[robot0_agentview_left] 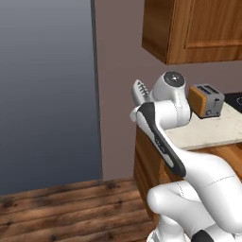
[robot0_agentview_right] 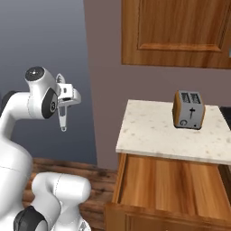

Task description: Take the tongs from the drawer on the right and place them on the dining counter next to the tray containing the kebab skewer.

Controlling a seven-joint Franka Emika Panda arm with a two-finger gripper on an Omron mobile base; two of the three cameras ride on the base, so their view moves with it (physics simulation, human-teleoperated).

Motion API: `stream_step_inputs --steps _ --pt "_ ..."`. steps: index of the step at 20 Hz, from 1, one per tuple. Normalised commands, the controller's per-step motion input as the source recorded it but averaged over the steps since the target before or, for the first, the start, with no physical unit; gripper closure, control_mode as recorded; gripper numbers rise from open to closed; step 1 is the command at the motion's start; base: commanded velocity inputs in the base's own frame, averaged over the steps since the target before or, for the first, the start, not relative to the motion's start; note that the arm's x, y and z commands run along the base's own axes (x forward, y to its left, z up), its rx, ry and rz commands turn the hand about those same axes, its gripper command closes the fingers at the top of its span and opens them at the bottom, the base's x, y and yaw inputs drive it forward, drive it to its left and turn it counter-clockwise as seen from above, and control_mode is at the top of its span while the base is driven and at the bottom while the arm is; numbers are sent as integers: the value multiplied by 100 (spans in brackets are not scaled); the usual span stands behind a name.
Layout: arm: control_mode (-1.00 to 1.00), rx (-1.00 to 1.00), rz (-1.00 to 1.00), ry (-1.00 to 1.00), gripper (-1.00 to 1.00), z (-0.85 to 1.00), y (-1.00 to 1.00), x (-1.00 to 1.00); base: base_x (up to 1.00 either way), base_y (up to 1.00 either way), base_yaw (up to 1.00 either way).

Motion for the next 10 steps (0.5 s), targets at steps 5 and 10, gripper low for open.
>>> stream_step_inputs --steps 5,10 --pt "100 0 0 0 100 0 0 0 -11 44 -1" --pt "100 0 0 0 100 0 0 0 -5 66 -11"
